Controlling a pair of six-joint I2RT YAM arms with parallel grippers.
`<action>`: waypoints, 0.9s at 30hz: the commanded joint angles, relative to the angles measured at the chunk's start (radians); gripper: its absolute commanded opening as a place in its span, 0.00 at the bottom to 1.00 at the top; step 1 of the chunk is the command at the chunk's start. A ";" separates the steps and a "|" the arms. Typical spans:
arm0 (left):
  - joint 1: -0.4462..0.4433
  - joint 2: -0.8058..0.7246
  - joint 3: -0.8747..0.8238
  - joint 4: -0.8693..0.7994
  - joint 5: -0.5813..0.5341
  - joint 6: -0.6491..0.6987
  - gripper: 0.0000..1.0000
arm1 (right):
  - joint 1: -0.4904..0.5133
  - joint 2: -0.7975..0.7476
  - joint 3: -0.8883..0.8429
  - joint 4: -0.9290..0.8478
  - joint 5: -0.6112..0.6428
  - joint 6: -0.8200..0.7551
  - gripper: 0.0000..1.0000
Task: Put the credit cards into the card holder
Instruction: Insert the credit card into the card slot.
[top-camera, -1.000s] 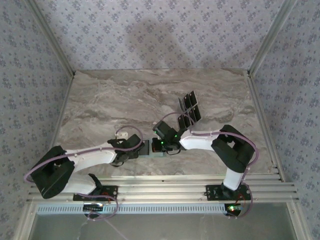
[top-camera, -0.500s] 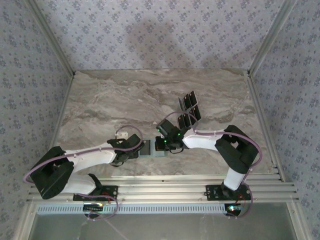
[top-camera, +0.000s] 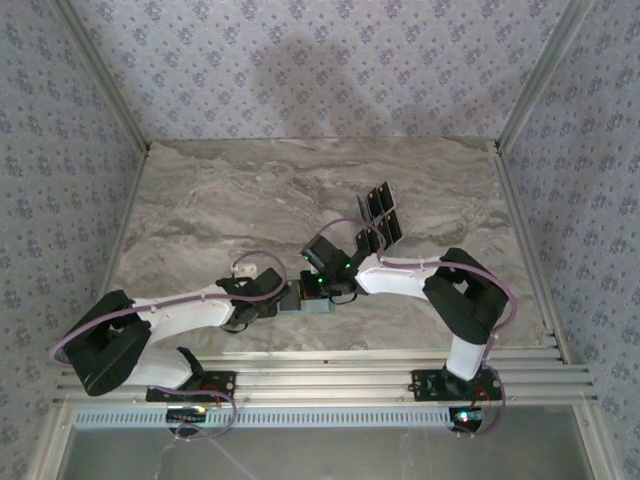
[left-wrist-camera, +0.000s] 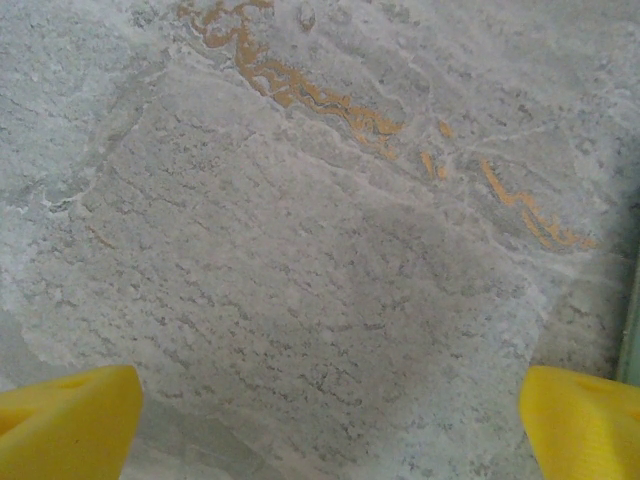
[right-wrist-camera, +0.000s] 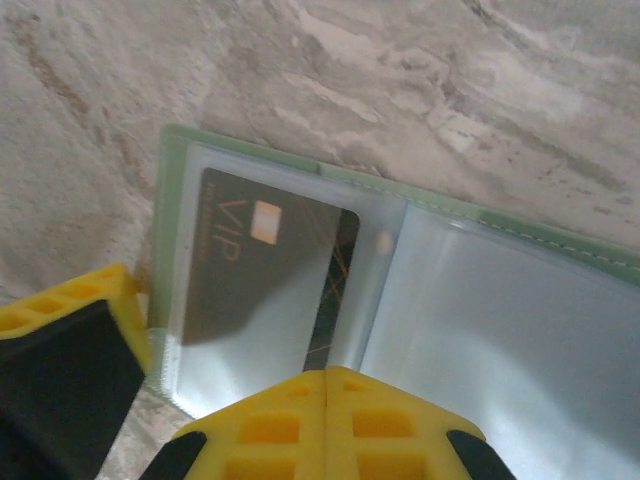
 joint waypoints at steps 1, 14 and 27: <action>0.004 0.013 0.006 0.005 -0.005 0.005 0.98 | 0.009 0.029 0.028 -0.017 -0.002 -0.005 0.00; 0.004 0.014 -0.002 0.014 0.001 0.004 0.98 | 0.015 0.077 0.040 0.005 -0.026 0.004 0.00; 0.004 0.016 -0.016 0.030 0.013 -0.004 0.97 | 0.032 0.115 0.096 -0.008 -0.062 -0.015 0.00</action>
